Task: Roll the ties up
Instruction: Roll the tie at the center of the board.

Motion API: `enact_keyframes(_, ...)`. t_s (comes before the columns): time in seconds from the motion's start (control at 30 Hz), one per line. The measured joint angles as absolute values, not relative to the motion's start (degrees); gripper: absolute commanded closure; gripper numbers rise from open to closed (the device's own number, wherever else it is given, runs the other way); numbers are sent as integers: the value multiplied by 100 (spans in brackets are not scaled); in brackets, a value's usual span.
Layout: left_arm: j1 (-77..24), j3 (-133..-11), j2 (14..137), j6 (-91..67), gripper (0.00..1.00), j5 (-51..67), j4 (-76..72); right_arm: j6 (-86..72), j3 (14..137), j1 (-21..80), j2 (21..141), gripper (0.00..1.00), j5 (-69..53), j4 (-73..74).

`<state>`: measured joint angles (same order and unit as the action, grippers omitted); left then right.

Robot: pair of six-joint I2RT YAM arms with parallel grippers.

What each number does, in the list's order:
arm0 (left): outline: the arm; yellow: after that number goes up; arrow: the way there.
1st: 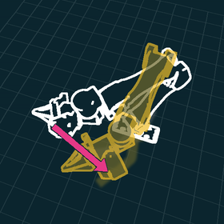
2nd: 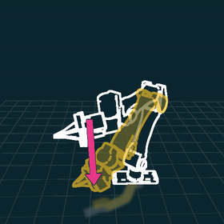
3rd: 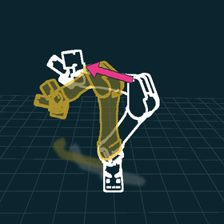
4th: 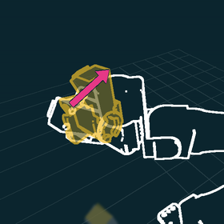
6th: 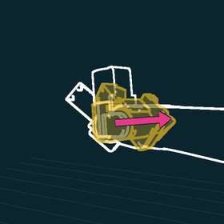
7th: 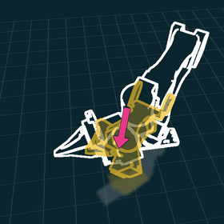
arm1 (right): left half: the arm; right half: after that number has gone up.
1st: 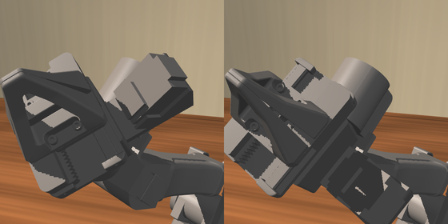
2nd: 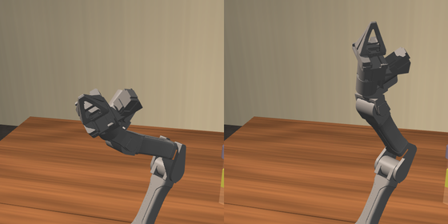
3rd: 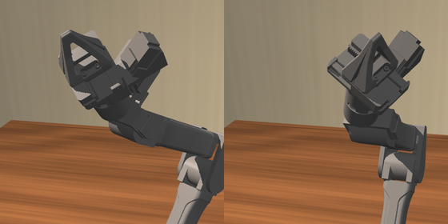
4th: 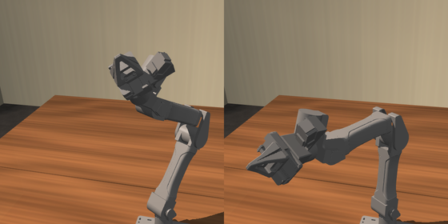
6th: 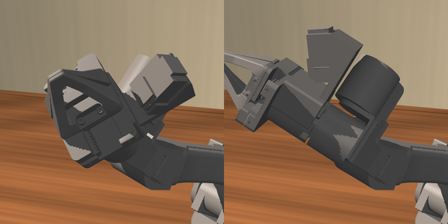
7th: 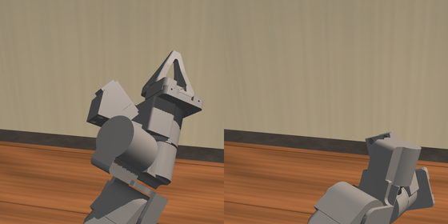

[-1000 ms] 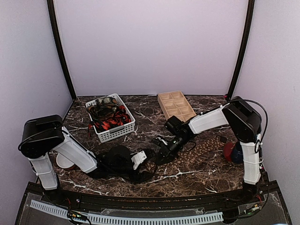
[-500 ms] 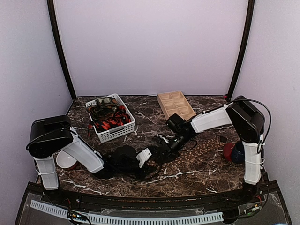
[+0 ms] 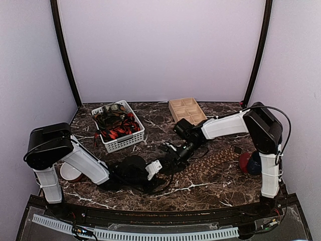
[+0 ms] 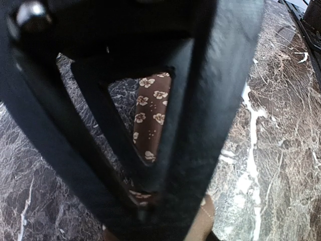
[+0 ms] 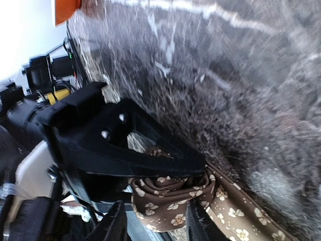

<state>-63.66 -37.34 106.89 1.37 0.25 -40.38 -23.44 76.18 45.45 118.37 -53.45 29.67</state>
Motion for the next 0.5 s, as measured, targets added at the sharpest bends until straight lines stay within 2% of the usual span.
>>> enact_keyframes(0.07,-6366,-3741,10689,145,68,27,-4023,-2307,7618,4578,11885,67,-5367,3037)
enact_keyframes(0.2,-6366,-3747,10689,150,67,27,-4014,-2211,7618,4591,11961,99,-5384,3111)
enact_keyframes(0.27,-6366,-3747,10689,150,61,25,-4012,-2187,7616,4589,11970,100,-5391,3146)
enact_keyframes(0.37,-6366,-3745,10678,167,40,8,-4012,-2147,7601,4571,11970,100,-5330,3148)
enact_keyframes(0.5,-6359,-3701,10634,172,30,5,-4016,-2121,7456,4493,11970,100,-5227,3096)
